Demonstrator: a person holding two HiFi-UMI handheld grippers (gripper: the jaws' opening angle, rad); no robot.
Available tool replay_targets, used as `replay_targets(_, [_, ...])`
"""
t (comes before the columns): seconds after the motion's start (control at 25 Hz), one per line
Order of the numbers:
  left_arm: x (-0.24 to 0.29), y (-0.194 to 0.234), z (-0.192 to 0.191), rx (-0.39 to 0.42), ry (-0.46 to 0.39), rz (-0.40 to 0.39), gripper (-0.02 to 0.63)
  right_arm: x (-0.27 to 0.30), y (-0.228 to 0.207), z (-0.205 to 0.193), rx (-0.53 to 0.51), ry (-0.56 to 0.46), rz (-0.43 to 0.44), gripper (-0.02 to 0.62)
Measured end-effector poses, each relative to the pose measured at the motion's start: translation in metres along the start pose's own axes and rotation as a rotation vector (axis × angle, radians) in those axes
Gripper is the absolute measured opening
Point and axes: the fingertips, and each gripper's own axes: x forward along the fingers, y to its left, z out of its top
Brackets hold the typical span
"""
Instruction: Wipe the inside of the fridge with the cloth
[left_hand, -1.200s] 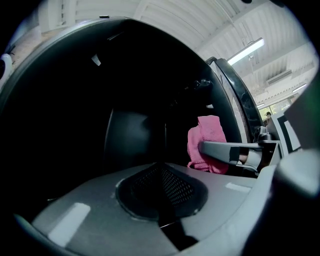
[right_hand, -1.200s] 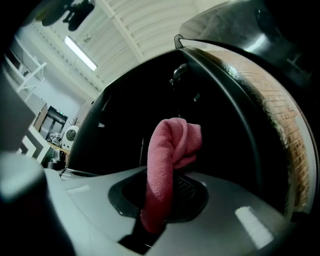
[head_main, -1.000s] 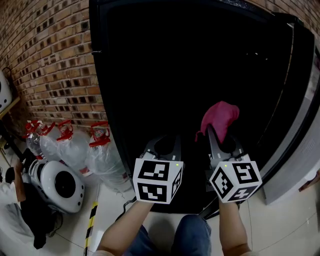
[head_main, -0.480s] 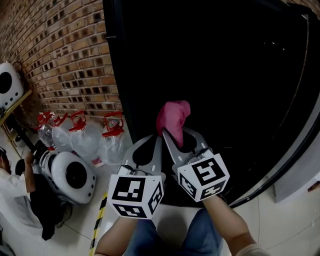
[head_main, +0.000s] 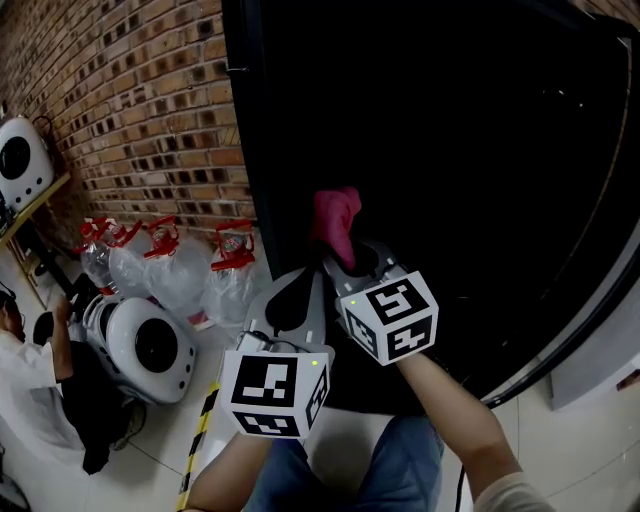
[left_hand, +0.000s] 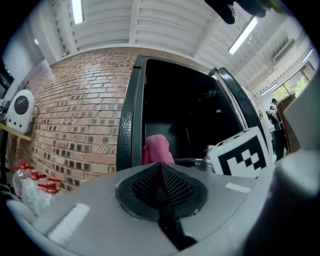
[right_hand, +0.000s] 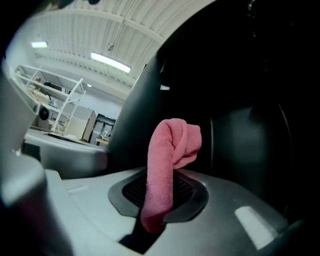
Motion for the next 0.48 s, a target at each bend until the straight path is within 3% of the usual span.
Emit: replay_targets(0.48, [0.017,-0.021,-0.005,-0.021,0.036,-0.065,0.015,0.057,-0.092,-0.009,-0.014,0.134,-0.104,0.06])
